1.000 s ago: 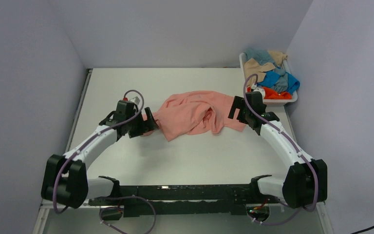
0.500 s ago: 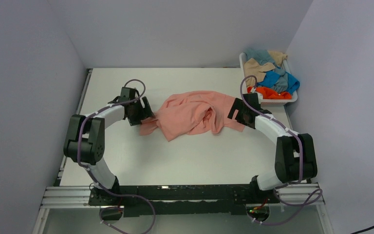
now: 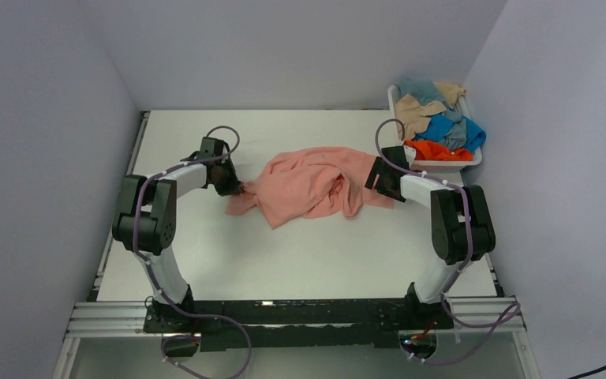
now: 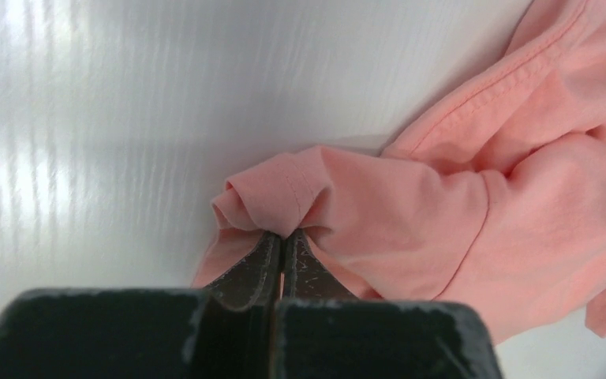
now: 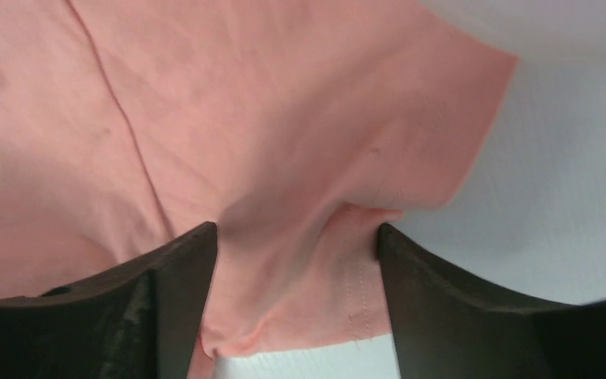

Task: Fold and stack the t-shirts
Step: Flatten out the tshirt

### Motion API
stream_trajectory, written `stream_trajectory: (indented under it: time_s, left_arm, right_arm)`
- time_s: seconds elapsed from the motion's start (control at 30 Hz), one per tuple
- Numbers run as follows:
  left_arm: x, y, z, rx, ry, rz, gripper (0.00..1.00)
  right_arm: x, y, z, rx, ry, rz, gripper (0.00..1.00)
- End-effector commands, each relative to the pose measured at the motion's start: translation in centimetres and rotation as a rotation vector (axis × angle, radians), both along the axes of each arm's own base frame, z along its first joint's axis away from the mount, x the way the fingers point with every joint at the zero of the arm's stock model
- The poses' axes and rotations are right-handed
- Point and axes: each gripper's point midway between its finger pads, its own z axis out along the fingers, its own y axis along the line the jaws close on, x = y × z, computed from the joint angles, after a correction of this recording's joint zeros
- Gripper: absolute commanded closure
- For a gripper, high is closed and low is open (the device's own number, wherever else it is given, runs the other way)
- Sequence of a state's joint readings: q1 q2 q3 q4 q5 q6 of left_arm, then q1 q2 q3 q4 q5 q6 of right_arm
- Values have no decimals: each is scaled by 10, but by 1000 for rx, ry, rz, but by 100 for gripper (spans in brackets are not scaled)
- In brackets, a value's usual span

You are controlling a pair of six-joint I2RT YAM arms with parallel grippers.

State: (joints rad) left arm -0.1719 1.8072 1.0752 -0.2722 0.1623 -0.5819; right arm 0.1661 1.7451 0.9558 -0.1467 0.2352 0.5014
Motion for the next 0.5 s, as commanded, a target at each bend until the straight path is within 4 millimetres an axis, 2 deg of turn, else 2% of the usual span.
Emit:
stream_trajectory:
  time_s: [0.0, 0.03, 0.1, 0.17, 0.2, 0.3, 0.47]
  left_arm:
    - [6, 8, 41, 37, -156, 3, 100]
    - [5, 10, 47, 39, -179, 3, 100]
    - [5, 10, 60, 31, -230, 3, 100]
    - [3, 11, 73, 26, -268, 11, 100]
    - [4, 12, 81, 32, -286, 11, 100]
    - [5, 15, 102, 40, -342, 25, 100]
    - [10, 27, 162, 74, -498, 63, 100]
  right_arm:
    - [11, 19, -10, 13, 17, 40, 37]
    - [14, 22, -9, 17, 12, 48, 44]
    - [22, 25, -4, 21, -7, 64, 66]
    - [32, 26, 10, 13, -43, 76, 96]
    - [37, 26, 21, 3, -73, 82, 100]
    - [50, 24, 69, -21, -206, 101, 100]
    - [54, 19, 174, -57, -474, 136, 100]
